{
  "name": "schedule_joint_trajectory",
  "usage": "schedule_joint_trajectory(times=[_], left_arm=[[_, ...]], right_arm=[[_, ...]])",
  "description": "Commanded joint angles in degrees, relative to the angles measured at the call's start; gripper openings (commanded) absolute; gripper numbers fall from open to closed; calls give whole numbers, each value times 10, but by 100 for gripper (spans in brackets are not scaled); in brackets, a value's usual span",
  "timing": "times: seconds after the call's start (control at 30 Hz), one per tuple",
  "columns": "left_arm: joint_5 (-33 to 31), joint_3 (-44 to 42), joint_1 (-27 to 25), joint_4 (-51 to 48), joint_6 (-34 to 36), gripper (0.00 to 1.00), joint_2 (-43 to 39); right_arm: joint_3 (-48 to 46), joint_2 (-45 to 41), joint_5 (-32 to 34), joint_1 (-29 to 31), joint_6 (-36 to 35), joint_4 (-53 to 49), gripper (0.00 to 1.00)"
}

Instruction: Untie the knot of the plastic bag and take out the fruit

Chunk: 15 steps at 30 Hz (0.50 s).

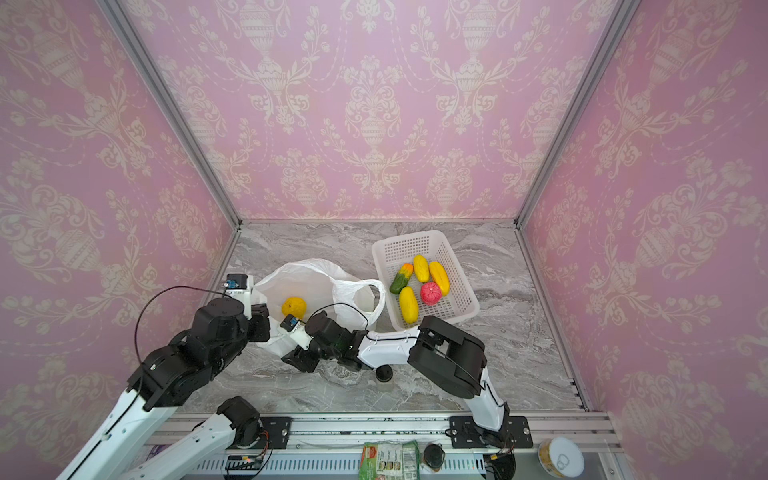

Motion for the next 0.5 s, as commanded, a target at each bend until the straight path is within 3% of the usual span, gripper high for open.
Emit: schedule_joint_trajectory(times=[0.0,0.17,0.4,0.47], left_arm=[[40,42,5,-59,44,0,4],[49,-41,6,21,63,0,-16],[85,-33,6,19,68,0,-8],[75,-31,7,16,66,0,-8]], right_arm=[[-26,-44,-29,0,-44,26,56],[-34,-100,-7,-38,1,13,52],[-32,-126,31,-77,37,-14,45],[-31,-122,10,-83,35,-14,45]])
